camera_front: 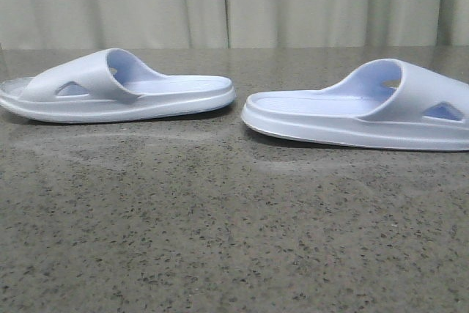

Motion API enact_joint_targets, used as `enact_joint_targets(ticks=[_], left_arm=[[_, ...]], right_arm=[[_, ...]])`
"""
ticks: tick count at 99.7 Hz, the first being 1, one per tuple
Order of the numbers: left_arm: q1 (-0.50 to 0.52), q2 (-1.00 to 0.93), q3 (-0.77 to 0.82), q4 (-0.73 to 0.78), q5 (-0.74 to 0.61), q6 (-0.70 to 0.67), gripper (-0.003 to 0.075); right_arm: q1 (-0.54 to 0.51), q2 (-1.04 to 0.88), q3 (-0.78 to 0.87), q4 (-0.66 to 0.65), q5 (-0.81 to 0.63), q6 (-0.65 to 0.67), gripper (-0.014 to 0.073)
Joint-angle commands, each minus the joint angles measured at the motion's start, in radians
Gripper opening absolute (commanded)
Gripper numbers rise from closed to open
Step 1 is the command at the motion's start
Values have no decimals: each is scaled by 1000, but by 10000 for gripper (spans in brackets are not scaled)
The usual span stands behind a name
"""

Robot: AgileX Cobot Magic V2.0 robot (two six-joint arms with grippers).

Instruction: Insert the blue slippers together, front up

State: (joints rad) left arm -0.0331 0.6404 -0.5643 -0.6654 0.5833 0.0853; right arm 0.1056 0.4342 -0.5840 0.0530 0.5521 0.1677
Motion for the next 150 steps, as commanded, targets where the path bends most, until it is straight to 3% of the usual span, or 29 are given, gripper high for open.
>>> enact_joint_targets(ticks=[1,8,37,63,150], left_arm=[[1,21,-34,-44,-50,4,492],[1,33,-34,-46,-73,4,512],[1,131,-34,-142,-223,4,433],[1,323,-38,-249,-236,4,421],[-49,739,-279,-271,-216,25,421]], right_arm=[[0,14,-35,1,-81,1,549],[0,14,-35,1,-83,1,549],[0,14,-35,1,-99,1,549],[0,14,-35,2,-99,1,549],[0,14,-35,2,-99,1,549]])
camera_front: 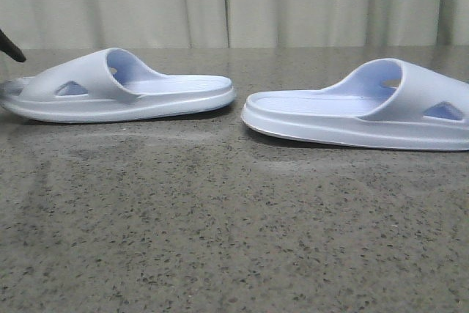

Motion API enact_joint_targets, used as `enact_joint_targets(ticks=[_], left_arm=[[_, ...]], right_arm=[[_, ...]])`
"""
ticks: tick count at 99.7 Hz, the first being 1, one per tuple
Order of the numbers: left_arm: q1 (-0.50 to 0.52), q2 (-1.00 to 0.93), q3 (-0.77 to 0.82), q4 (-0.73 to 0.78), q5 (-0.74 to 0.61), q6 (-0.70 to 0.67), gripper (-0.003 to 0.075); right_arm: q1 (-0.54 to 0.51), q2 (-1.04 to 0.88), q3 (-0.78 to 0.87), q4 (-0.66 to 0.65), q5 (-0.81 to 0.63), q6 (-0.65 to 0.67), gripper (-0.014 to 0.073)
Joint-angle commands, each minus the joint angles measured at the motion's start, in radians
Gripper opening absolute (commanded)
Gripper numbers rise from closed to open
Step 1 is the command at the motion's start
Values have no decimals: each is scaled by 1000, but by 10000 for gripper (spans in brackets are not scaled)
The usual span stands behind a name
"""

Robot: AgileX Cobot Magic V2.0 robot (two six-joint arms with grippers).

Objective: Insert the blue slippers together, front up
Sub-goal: 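Grasp the heel of the slipper nearest the left gripper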

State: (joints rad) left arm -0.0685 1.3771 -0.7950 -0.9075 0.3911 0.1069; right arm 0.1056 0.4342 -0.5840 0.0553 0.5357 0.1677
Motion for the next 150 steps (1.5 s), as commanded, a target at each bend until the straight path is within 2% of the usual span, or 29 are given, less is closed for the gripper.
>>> enact_joint_targets(ticks=[1,72,99,130,150], left_arm=[[-16,4,-48,-29,-23,3,421],[-33,59,-85,-87,-7,3,419],[-33,59,-85,-96,0,3,348],[-33,83,-85,-117,12,3,304],[-33,99,-85,-117,26,6,214]], right_arm=[[0,14,-35,0,-82,1,549],[0,14,-35,0,-89,1,549],[0,14,-35,0,-103,1,549],[0,14,-35,0,-103,1,549],[0,14,-35,0,-103,1,549]])
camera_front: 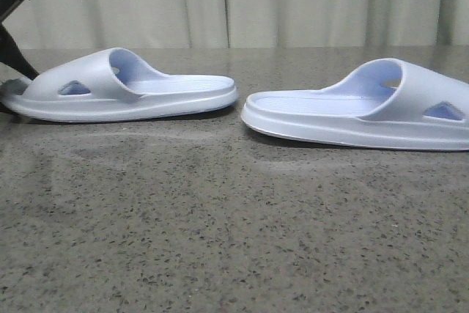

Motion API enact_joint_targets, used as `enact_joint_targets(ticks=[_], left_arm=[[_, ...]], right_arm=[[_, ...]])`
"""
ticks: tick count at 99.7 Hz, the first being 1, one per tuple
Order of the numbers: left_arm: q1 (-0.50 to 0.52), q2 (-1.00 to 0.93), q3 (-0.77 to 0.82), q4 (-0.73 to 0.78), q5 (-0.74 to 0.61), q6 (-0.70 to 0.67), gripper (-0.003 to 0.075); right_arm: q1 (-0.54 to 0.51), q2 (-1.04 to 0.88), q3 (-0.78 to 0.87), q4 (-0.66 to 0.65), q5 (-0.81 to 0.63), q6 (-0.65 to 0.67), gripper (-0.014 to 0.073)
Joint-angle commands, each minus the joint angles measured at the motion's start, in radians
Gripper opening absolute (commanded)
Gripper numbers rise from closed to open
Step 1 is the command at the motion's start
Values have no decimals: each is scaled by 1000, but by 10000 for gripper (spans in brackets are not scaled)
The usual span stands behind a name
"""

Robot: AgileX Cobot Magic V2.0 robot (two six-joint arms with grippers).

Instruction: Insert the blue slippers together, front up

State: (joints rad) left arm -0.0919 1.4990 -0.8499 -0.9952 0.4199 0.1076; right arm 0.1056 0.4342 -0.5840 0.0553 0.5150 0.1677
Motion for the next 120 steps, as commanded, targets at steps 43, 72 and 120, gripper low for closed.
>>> enact_joint_targets(ticks=[43,72,120], left_arm=[[-9,-31,-38,-38,17,55,19],[-5,-199,-49,-41,52,76,19],[-5,-523,-49,-44,83,76,19]], right_arm=[[0,14,-35,0,-82,1,549],[0,14,-35,0,-35,1,549],[0,43,-35,-228,130,304,549]])
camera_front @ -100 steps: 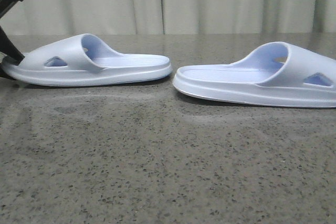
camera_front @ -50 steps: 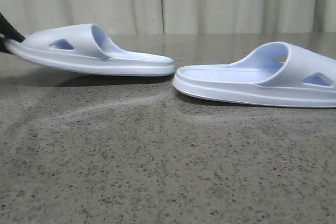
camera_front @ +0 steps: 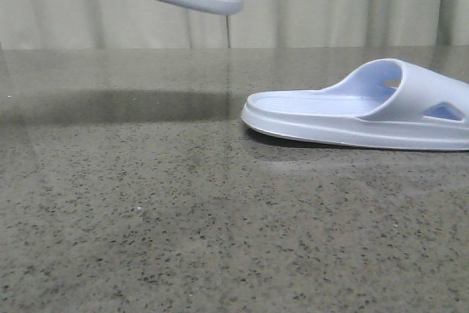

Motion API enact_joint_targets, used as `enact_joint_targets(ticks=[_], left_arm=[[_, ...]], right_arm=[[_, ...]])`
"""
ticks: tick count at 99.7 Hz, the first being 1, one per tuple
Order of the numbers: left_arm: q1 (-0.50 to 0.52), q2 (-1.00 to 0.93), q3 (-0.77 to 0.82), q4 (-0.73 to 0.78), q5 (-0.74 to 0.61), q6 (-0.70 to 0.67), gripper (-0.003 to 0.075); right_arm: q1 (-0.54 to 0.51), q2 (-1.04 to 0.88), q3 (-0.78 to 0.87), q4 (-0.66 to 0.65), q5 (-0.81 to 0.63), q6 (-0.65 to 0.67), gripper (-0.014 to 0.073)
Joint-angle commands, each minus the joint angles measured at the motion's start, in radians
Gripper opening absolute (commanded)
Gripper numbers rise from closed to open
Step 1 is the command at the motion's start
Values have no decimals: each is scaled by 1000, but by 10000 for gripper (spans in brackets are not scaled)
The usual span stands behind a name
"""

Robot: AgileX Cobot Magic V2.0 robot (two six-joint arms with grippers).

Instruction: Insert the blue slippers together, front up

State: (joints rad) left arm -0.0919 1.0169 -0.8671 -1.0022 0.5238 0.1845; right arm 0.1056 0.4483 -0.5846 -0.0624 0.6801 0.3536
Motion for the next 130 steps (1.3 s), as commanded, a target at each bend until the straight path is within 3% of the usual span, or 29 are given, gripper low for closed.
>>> enact_joint_targets(ticks=[1,11,49,94,130], left_arm=[[-5,-43,-32,-36,-21,-1,19],[-5,-47,-32,-39,-8,-1,19],[-5,-47,-30,-45,4,-1,16],[-5,-47,-30,-45,4,-1,16],[-5,-47,-30,-45,4,-1,16]], right_arm=[[0,32,-34,-125,-35,137,549],[0,58,-34,-180,-38,228,549],[0,265,-34,-169,-133,268,549],[0,542,-34,-42,-298,268,549],[0,649,-34,24,-375,268,548]])
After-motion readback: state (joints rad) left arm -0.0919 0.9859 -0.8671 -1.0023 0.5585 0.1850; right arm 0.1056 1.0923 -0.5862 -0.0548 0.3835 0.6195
